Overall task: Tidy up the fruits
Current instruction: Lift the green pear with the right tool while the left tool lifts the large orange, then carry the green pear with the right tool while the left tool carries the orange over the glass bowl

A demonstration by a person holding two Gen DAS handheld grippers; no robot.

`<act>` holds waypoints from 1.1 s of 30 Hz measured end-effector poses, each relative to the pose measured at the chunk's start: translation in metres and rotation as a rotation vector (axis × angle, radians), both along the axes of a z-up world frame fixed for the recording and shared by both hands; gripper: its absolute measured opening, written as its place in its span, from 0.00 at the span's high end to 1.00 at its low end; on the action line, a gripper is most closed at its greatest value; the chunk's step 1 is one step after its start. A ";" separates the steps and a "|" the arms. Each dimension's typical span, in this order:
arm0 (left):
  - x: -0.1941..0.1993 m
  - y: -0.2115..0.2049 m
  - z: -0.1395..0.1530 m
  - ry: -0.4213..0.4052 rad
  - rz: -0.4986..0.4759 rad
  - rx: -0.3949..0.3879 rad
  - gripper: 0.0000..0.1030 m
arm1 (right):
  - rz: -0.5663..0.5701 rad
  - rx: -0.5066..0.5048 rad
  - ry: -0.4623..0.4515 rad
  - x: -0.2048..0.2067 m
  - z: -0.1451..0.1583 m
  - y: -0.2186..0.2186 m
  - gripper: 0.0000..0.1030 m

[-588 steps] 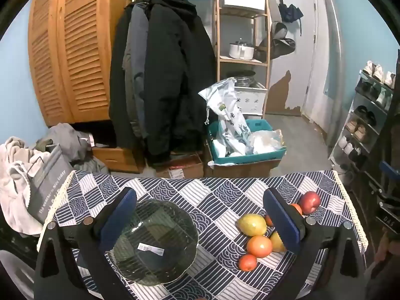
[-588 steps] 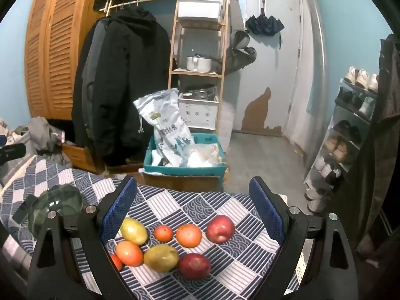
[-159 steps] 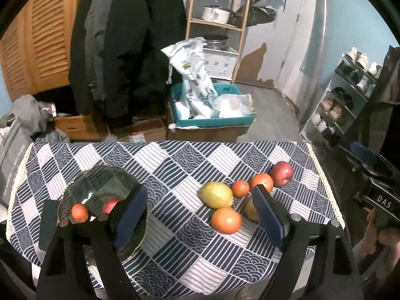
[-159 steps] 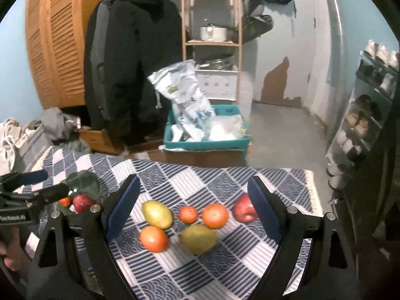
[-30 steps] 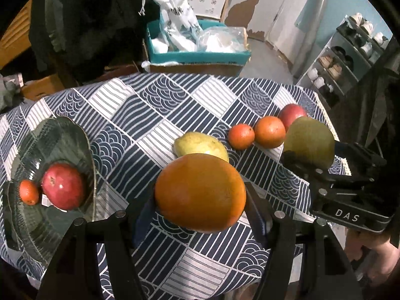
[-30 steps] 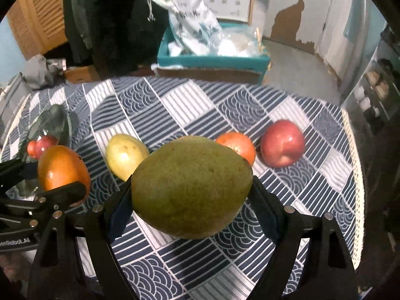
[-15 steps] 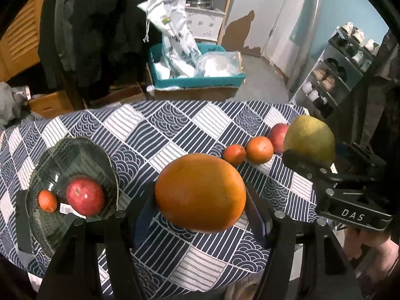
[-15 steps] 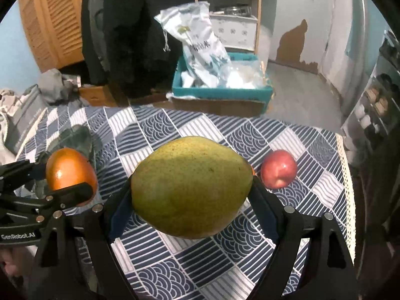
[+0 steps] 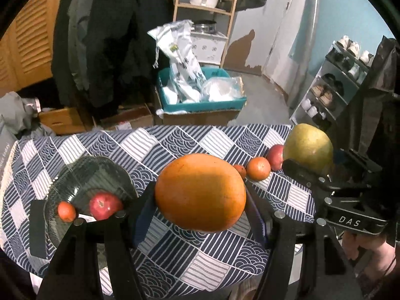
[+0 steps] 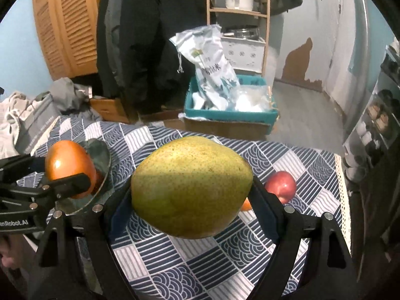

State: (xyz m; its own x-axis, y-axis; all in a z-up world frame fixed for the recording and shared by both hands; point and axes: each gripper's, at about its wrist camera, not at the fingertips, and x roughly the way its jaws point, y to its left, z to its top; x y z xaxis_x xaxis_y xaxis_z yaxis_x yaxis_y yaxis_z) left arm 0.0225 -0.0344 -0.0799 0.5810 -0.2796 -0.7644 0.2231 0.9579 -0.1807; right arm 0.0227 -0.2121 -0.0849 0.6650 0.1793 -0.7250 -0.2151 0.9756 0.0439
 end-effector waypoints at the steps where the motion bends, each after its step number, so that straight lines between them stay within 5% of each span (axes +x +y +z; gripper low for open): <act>1: -0.001 0.002 0.003 -0.009 0.004 -0.002 0.34 | 0.004 0.001 -0.005 0.000 0.002 0.002 0.18; 33: 0.001 0.113 -0.002 -0.025 0.243 -0.031 0.34 | 0.176 0.035 0.004 0.036 0.003 0.111 0.18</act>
State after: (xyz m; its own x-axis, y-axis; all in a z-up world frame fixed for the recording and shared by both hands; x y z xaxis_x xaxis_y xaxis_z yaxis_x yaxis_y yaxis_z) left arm 0.0237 0.0788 -0.0819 0.6529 -0.1521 -0.7420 -0.0087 0.9781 -0.2081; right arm 0.0589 -0.1012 -0.0817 0.6185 0.3183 -0.7184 -0.3823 0.9207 0.0787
